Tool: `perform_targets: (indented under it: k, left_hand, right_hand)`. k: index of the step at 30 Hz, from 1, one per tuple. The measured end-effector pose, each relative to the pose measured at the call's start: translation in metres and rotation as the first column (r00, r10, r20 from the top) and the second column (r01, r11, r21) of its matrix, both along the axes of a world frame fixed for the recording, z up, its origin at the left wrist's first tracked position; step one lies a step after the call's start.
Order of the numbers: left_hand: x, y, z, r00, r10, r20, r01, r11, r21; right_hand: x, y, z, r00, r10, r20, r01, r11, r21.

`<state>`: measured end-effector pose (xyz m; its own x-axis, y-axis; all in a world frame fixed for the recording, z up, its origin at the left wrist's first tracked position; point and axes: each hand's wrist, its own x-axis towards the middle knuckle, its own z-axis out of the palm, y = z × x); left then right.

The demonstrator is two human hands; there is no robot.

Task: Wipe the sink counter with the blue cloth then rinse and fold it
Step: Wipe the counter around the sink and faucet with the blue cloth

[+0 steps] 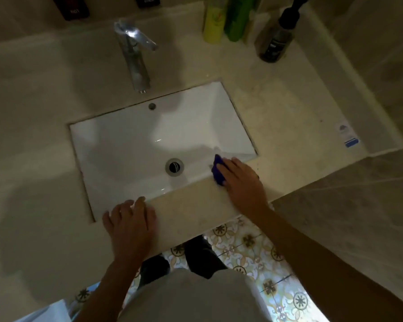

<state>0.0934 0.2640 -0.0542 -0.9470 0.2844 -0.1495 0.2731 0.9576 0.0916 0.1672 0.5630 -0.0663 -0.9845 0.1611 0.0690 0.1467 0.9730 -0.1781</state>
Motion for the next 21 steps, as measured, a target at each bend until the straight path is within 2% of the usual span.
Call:
perform_targets:
  k: [2,3,7,9,11,12,13,15,17,19,21]
  left_hand:
    - [0.002,0.018,0.002,0.999,0.023,0.046,-0.023,1.000,0.010]
    - [0.003,0.026,0.002,0.998,0.025,0.056,-0.026,1.000,0.013]
    - [0.006,0.051,0.002,0.999,-0.034,0.041,0.035,0.999,-0.017]
    - [0.005,0.054,0.001,0.997,-0.050,0.053,0.052,0.998,-0.028]
    - [0.004,0.052,0.001,0.996,-0.054,0.075,0.056,0.998,-0.027]
    - [0.002,0.052,0.002,0.995,-0.059,0.086,0.062,0.998,-0.027]
    - [0.001,0.051,0.003,0.993,-0.070,0.098,0.073,0.997,-0.025]
    - [0.001,0.053,0.007,0.990,-0.074,0.116,0.076,0.997,-0.009]
    - [0.000,0.059,0.012,0.989,-0.062,0.135,0.057,0.998,0.041]
    - [-0.001,0.066,0.013,0.985,-0.085,0.148,0.074,0.994,0.075]
    - [-0.004,0.076,0.014,0.978,-0.117,0.170,0.102,0.991,0.091]
  right_hand:
    - [-0.017,-0.004,0.007,0.986,-0.164,-0.008,0.164,0.986,-0.024]
    - [-0.024,-0.019,0.010,0.984,-0.176,-0.007,0.175,0.984,-0.041]
    - [-0.011,-0.094,-0.002,0.991,0.100,-0.091,-0.112,0.984,-0.138]
    - [0.012,-0.092,-0.005,0.953,0.272,-0.130,-0.288,0.948,-0.133]
    - [0.022,-0.050,-0.005,0.920,0.390,-0.047,-0.393,0.917,-0.075]
    - [0.021,-0.021,-0.007,0.930,0.368,-0.019,-0.369,0.929,-0.024]
    - [0.020,0.009,-0.008,0.962,0.272,0.007,-0.272,0.962,0.011]
    - [0.019,0.054,-0.001,0.996,-0.074,0.050,0.074,0.997,-0.015]
    - [0.010,0.055,0.005,0.956,-0.291,0.022,0.292,0.955,-0.056]
    - [-0.002,0.015,0.007,0.951,-0.310,-0.007,0.309,0.949,-0.064]
    - [-0.006,-0.037,0.004,0.986,-0.157,-0.049,0.153,0.985,-0.085]
